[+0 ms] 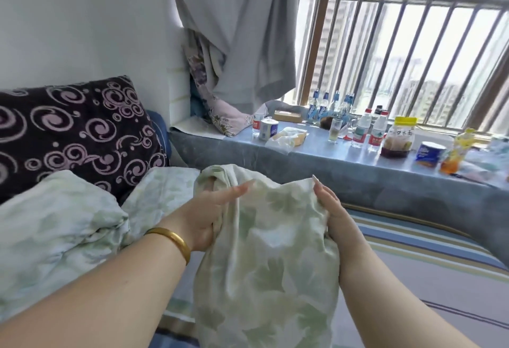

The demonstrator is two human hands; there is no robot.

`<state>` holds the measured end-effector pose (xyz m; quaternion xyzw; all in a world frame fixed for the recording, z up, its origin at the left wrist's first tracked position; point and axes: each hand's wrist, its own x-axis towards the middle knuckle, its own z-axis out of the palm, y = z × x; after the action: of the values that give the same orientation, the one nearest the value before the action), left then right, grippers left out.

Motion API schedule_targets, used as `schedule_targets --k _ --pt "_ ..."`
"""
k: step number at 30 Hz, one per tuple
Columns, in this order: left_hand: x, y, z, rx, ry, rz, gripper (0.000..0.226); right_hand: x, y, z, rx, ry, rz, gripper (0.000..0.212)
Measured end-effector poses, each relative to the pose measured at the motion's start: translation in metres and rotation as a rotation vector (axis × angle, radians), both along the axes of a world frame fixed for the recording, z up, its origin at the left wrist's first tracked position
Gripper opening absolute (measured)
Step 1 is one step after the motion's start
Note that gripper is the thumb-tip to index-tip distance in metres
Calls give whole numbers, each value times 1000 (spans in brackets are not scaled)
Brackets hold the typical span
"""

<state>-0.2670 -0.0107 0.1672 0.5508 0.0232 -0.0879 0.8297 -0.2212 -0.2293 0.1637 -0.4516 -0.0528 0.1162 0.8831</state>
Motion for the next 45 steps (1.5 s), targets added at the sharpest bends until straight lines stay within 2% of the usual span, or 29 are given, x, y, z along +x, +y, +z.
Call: schedule_targets --k 2,5,7,9,12,14,17,20,22,23,25,27,29,32,33,35,38,41,45 --pt "-2 -7 12 -49 -69 47 46 -8 -1 8 68 5 32 45" --pt "-5 -18 30 -146 -126 88 32 -21 0 33 163 -4 27 62" --pt "-8 -24 38 -195 -146 119 25 -26 -3 45 181 -27 -34 65" --pt "-16 -31 46 -174 -110 89 27 -36 -10 52 191 -52 -78 63" --pt "-29 -42 59 -53 -36 11 45 -49 -19 60 191 -35 -84 68" --pt "-33 -49 72 -54 -45 82 34 -55 -23 68 140 24 -57 68" --pt "-39 -56 96 -150 -92 178 37 -71 -26 86 -125 39 -54 66" --pt "-48 -59 116 -172 -157 165 47 -85 -23 103 -615 -139 -174 54" --pt "-54 -61 126 -169 -208 164 50 -93 -21 116 -850 -240 -191 61" --pt "-58 -62 131 -165 -223 160 50 -98 -21 123 -886 -275 -159 67" --pt "-66 -65 141 -152 -245 124 55 -102 -23 134 -752 -334 21 73" --pt "-76 -67 153 -120 -271 93 61 -105 -27 143 -552 -376 226 50" --pt "-87 -67 169 -84 -286 94 66 -115 -32 157 -476 -398 345 32" --pt "-102 -68 186 -28 -282 58 74 -127 -42 180 -535 -438 453 51" --pt "-105 -71 191 -11 -288 43 72 -131 -46 188 -533 -450 475 51" --pt "-112 -76 202 2 -322 21 61 -137 -55 200 -445 -430 498 49" --pt "-125 -85 221 19 -394 0 51 -146 -68 218 -258 -426 473 64" --pt "-137 -89 239 69 -456 -40 46 -158 -77 234 -267 -512 503 53" --pt "-150 -94 259 139 -545 6 47 -166 -91 244 -267 -493 566 58"
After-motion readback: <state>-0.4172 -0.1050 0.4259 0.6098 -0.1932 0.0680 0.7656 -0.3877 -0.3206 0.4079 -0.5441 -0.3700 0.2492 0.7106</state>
